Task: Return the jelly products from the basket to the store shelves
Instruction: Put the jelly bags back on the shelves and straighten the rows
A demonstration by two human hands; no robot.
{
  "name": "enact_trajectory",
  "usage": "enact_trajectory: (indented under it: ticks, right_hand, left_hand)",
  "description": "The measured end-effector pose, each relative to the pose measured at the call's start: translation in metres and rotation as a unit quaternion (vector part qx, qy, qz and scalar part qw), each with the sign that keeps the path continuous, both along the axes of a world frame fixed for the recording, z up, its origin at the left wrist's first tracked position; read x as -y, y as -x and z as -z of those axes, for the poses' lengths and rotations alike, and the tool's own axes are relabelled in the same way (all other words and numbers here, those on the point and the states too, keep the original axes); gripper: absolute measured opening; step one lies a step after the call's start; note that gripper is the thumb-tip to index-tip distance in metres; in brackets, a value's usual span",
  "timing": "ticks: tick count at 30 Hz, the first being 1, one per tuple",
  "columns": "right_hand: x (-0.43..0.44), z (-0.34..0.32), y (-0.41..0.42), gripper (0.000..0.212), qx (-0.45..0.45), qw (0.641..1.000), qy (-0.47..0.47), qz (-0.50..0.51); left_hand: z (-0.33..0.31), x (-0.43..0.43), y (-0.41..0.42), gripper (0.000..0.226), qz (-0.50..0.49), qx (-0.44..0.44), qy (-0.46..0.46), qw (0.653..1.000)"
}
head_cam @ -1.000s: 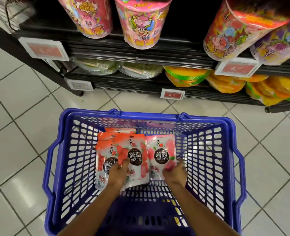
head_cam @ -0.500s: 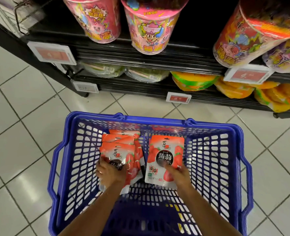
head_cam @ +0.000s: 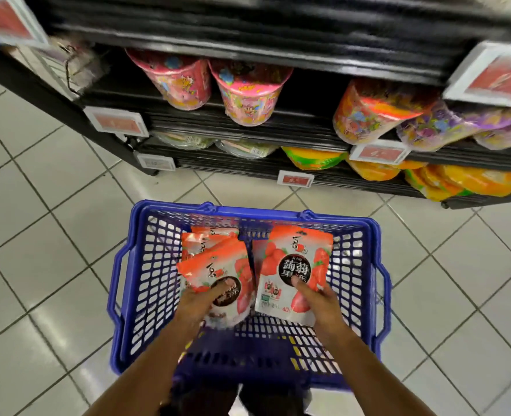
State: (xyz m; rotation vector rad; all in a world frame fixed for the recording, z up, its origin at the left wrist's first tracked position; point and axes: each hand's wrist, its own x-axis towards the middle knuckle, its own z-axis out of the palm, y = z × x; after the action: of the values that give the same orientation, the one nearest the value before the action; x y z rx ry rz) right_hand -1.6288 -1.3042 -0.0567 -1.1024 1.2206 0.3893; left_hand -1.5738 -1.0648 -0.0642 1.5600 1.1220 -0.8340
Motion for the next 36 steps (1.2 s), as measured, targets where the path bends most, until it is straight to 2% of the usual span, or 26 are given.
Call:
enact_trajectory:
  ticks: [3, 6, 8, 9, 11, 13, 15, 17, 19, 22, 24, 25, 27, 29, 31, 34, 36]
  right_hand:
    - [0.008, -0.071, -0.003, 0.032, 0.047, 0.999, -0.02, 0.0]
    - [0.015, -0.161, -0.009, 0.023, 0.105, 0.994, -0.037, 0.008]
    - [0.02, -0.229, -0.018, 0.022, 0.15, 0.988, -0.03, 0.002]
    - [0.023, -0.265, -0.022, 0.028, 0.17, 0.985, -0.019, -0.001]
    - [0.028, -0.337, -0.031, 0.041, 0.208, 0.978, 0.0, -0.01]
    - [0.027, -0.406, -0.041, 0.038, 0.256, 0.967, -0.003, -0.021]
    - [0.027, -0.468, -0.053, 0.034, 0.293, 0.956, 0.006, -0.029]
    - [0.029, -0.519, -0.063, 0.04, 0.323, 0.945, 0.038, -0.038]
    - [0.032, -0.563, -0.071, 0.038, 0.345, 0.936, 0.063, -0.03]
    - [0.034, -0.618, -0.072, 0.03, 0.378, 0.923, 0.076, 0.001]
    - [0.036, -0.646, -0.069, 0.031, 0.389, 0.916, 0.094, 0.003]
    - [0.036, -0.658, -0.066, 0.034, 0.395, 0.913, 0.102, 0.0]
    - [0.037, -0.678, -0.061, 0.039, 0.398, 0.911, 0.111, -0.005]
    - [0.035, -0.694, -0.057, 0.043, 0.399, 0.908, 0.125, 0.006]
    - [0.035, -0.709, -0.053, 0.044, 0.41, 0.902, 0.128, 0.029]
    - [0.039, -0.726, -0.049, 0.031, 0.409, 0.896, 0.165, 0.042]
    - [0.045, -0.734, -0.049, 0.03, 0.411, 0.887, 0.204, 0.041]
  left_hand:
    - [-0.081, 0.0, -0.016, 0.052, -0.015, 0.047, 0.107, 0.993]
    - [-0.179, 0.003, -0.042, 0.099, 0.077, 0.069, 0.161, 0.982]
    - [-0.245, 0.008, -0.058, 0.118, 0.117, 0.092, 0.185, 0.971]
    - [-0.279, 0.011, -0.065, 0.118, 0.132, 0.103, 0.198, 0.966]
    - [-0.346, 0.016, -0.076, 0.098, 0.152, 0.142, 0.231, 0.951]
    - [-0.416, 0.024, -0.086, 0.083, 0.174, 0.16, 0.262, 0.936]
    - [-0.476, 0.033, -0.096, 0.08, 0.158, 0.162, 0.278, 0.933]
    - [-0.53, 0.039, -0.106, 0.07, 0.138, 0.177, 0.296, 0.929]
    - [-0.578, 0.042, -0.115, 0.081, 0.133, 0.195, 0.318, 0.918]
    - [-0.64, 0.043, -0.126, 0.111, 0.11, 0.228, 0.317, 0.914]
    - [-0.67, 0.041, -0.127, 0.121, 0.105, 0.244, 0.325, 0.908]
    - [-0.681, 0.041, -0.126, 0.115, 0.11, 0.255, 0.327, 0.903]
    - [-0.698, 0.039, -0.126, 0.086, 0.133, 0.304, 0.327, 0.885]
    - [-0.706, 0.036, -0.124, 0.066, 0.192, 0.361, 0.315, 0.857]
    - [-0.711, 0.033, -0.123, 0.066, 0.22, 0.401, 0.313, 0.832]
    - [-0.715, 0.032, -0.126, 0.067, 0.195, 0.44, 0.277, 0.832]
    - [-0.716, 0.034, -0.126, 0.06, 0.183, 0.456, 0.26, 0.831]
